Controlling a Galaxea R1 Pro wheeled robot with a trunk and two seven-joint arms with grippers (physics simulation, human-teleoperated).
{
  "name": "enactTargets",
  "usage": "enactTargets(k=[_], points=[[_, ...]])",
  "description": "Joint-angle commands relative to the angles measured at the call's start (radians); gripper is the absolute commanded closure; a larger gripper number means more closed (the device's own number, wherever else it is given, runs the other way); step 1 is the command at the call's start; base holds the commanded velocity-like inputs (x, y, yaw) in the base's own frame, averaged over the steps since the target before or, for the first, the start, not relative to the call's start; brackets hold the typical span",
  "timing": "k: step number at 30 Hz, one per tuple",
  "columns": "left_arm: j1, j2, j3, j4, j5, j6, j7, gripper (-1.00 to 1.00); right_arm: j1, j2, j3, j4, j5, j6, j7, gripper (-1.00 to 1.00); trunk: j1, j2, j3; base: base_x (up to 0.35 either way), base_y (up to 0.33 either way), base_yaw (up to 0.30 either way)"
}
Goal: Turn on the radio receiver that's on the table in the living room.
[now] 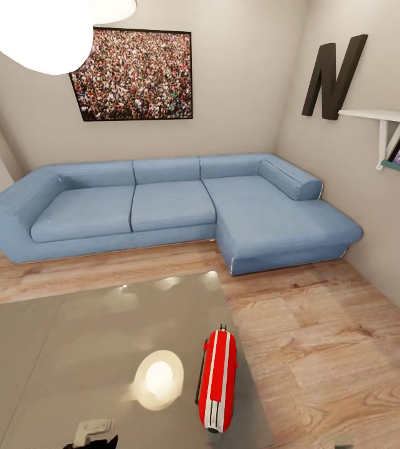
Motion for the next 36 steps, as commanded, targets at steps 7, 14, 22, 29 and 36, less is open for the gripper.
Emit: enactTargets(k=[7,14,22,29,36], points=[[-0.003,-0.004,0.000,-0.003,0.002,0.007,0.001,-1.00,-0.007,-0.010,-0.003,-0.319,0.008,0.249,0.001,-1.00,0.000,0.000,0.000,0.000,0.000,0.000],[-0.004,-0.008,-0.001,0.001,0.001,0.008,0.002,-1.00,-0.141,-0.003,-0.003,-0.600,0.007,0.584,-0.001,-1.00,0.000,0.000,0.000,0.000,0.000,0.000],[-0.004,-0.012,-0.001,0.001,0.000,0.010,0.003,-1.00,-0.296,0.051,0.001,-0.656,0.006,0.778,-0.006,-1.00,0.000,0.000,0.000,0.000,0.000,0.000],[-0.004,-0.028,-0.002,0.000,-0.008,0.011,0.013,-1.00,-0.353,0.187,0.005,-0.799,0.009,0.808,-0.027,-1.00,0.000,0.000,0.000,0.000,0.000,0.000],[-0.004,-0.029,-0.002,-0.009,-0.010,0.011,0.016,-1.00,-0.380,0.303,0.012,-0.817,0.006,0.808,-0.127,-1.00,0.000,0.000,0.000,0.000,0.000,0.000]])
